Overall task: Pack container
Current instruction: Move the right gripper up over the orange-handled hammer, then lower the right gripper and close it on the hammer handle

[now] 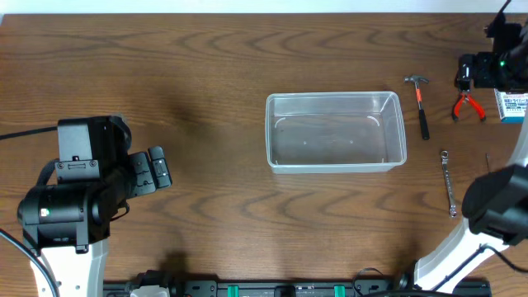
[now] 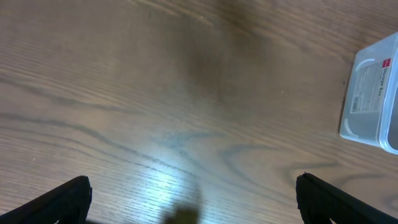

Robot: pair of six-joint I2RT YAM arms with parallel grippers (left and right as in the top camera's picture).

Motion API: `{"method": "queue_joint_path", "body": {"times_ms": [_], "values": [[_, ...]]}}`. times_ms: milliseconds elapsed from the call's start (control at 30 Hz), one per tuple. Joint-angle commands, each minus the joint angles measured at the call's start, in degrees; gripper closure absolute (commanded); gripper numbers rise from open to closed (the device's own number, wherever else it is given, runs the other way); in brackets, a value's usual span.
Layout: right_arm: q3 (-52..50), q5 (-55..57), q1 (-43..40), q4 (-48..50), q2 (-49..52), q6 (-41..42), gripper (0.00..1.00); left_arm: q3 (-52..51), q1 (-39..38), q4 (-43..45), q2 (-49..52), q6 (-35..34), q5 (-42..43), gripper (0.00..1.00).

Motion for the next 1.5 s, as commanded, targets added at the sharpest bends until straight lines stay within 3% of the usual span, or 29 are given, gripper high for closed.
{"method": "queue_joint_path", "body": {"times_ms": [0,400,1033,1467], "values": [[0.8,-3.0,0.9,0.2,4.1,-1.8,0.01,1.0,0.2,0.9,0.2,-0.5,-0.1,0.02],[0.8,0.4,4.7,4.1,16.6,1.1,0.01,1.0,0.2,1.8,0.2,-0.5,-0.1,0.02],[0.8,1.3,8.1,13.2,20.5,3.5,0.01,1.0,0.2,1.9,0.2,-0.6,-0.1,0.02],[0.8,2.0,8.6,13.6,23.2,5.6,0.01,1.0,0.2,0.0,0.2,-0.6,-0.1,0.02]]}}
